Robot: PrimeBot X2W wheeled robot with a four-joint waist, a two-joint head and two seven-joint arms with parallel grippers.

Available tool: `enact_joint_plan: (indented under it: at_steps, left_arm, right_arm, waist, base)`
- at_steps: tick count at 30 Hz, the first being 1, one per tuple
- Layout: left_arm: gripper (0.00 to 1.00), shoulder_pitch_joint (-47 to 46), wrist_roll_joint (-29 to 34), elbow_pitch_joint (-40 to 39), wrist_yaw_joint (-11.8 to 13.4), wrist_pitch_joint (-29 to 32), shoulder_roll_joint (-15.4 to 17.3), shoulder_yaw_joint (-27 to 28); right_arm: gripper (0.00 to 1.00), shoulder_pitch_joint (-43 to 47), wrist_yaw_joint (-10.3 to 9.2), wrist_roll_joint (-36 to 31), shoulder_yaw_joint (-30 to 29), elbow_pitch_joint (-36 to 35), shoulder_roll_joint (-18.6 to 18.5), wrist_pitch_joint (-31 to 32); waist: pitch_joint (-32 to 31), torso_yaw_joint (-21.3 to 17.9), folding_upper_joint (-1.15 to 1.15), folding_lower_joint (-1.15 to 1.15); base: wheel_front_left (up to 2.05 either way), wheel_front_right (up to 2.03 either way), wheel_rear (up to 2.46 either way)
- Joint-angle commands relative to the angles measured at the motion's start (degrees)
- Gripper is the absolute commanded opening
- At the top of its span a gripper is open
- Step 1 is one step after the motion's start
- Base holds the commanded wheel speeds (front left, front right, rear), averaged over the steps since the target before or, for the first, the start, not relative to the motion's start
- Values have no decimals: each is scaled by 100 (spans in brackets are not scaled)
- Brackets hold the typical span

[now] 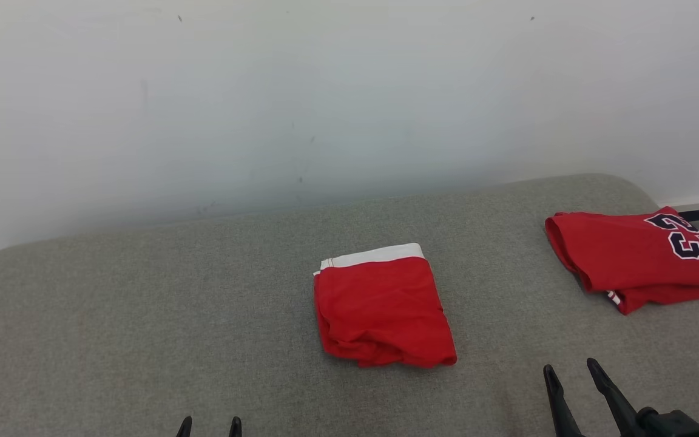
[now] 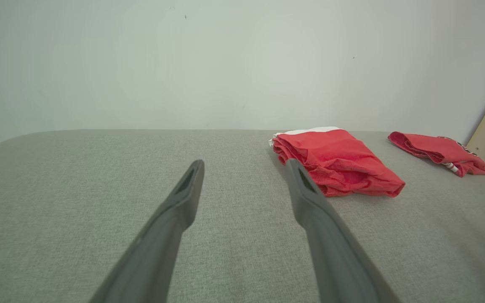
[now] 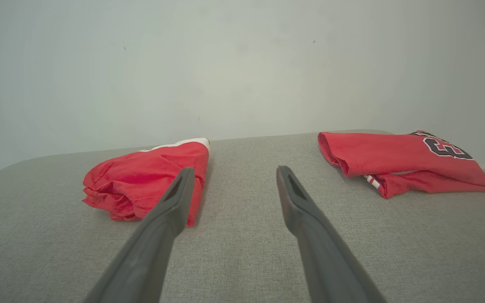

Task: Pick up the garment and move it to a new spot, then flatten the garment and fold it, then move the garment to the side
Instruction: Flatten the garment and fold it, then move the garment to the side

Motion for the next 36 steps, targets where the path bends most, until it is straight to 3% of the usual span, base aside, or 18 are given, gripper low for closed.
enact_joint_plan:
  at_steps: [1, 13, 20, 28, 36]
  left_arm:
    - [100, 50, 92, 6, -8, -21, -5, 34]
    - [100, 88, 236, -8, -176, -21, -123, 125]
    - [100, -18, 316, 17, -159, -21, -165, 156]
    - [100, -180, 414, 76, -167, -21, -196, 4]
    - [100, -399, 427, 139, -181, -21, -211, -178]
  right_arm:
    - [100, 85, -2, 2, 2, -8, -8, -15]
    - [100, -13, -2, 117, 53, 44, -31, -16]
    - [100, -409, -2, 682, 404, 557, -37, -16]
    - [100, -1372, -2, 2153, 958, 1604, -19, -16]
    - [100, -2457, -1, 3976, 1805, 2439, -401, 60]
  waist:
    - [-3, 9, 0, 1]
    - [69, 79, 0, 1]
    - [234, 146, 0, 1]
    - [528, 433, 0, 1]
    - [831, 844, 0, 1]
  base:
    - [0, 0, 0]
    - [0, 0, 0]
    - [0, 0, 0]
    - [0, 0, 0]
    - [0, 0, 0]
